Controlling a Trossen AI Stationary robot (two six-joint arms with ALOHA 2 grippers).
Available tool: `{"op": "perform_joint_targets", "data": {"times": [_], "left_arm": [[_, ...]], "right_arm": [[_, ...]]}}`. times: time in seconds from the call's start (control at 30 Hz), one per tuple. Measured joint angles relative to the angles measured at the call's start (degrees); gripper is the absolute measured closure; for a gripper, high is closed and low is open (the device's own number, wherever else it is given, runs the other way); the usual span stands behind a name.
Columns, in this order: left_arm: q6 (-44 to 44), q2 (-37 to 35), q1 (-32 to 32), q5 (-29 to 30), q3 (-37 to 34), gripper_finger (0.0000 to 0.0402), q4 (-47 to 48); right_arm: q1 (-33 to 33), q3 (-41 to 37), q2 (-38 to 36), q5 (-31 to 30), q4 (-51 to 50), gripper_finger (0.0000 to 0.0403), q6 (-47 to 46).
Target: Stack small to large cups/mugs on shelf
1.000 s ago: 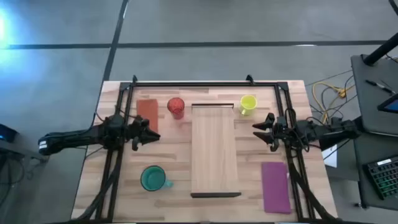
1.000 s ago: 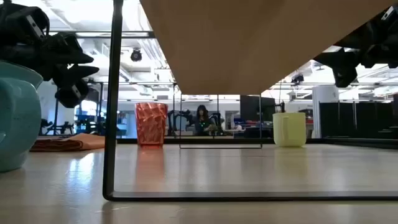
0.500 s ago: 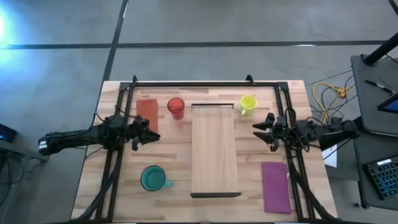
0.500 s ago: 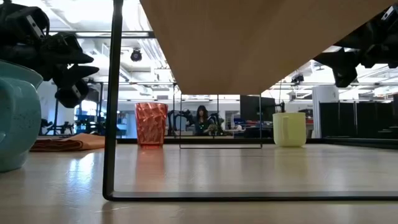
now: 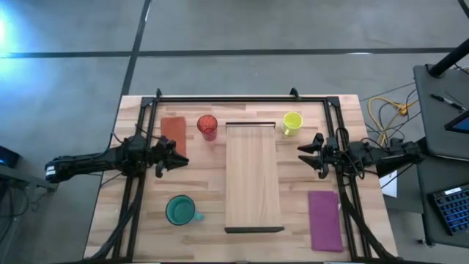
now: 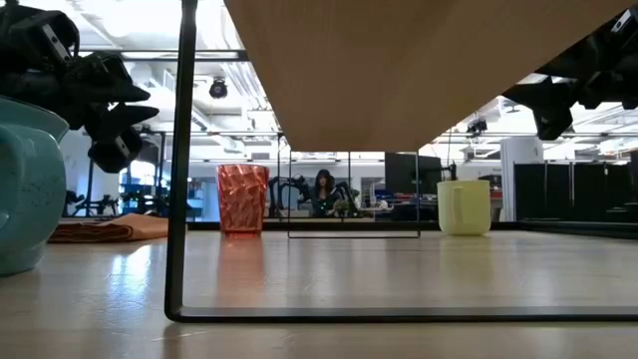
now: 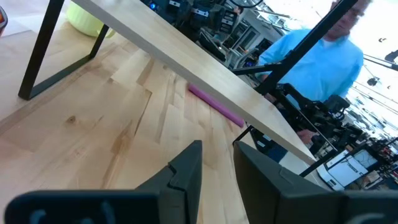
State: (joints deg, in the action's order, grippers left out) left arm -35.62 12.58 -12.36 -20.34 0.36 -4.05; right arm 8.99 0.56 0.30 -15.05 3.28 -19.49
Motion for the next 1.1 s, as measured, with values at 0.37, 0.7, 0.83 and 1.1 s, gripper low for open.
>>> {"op": "perform_joint_targets", "data": {"times": [0.37, 0.7, 0.83, 1.1], "left_arm": [[0.0, 0.0, 0.0, 0.0, 0.0, 0.0323, 0.0], [0.0, 0.0, 0.0, 0.0, 0.0, 0.0323, 0.0], [0.0, 0.0, 0.0, 0.0, 0.0, 0.0323, 0.0], [0.0, 0.0, 0.0, 0.0, 0.0, 0.0323, 0.0]], "right_arm": [[0.0, 0.0, 0.0, 0.0, 0.0, 0.0209, 0.0], [0.0, 0.0, 0.0, 0.0, 8.7, 0.0209, 0.7], [0.0, 0.0, 0.3, 0.0, 25.0, 0.0209, 7.7], [0.0, 0.1, 1.1, -8.0, 41.5, 0.0209, 21.2]]}}
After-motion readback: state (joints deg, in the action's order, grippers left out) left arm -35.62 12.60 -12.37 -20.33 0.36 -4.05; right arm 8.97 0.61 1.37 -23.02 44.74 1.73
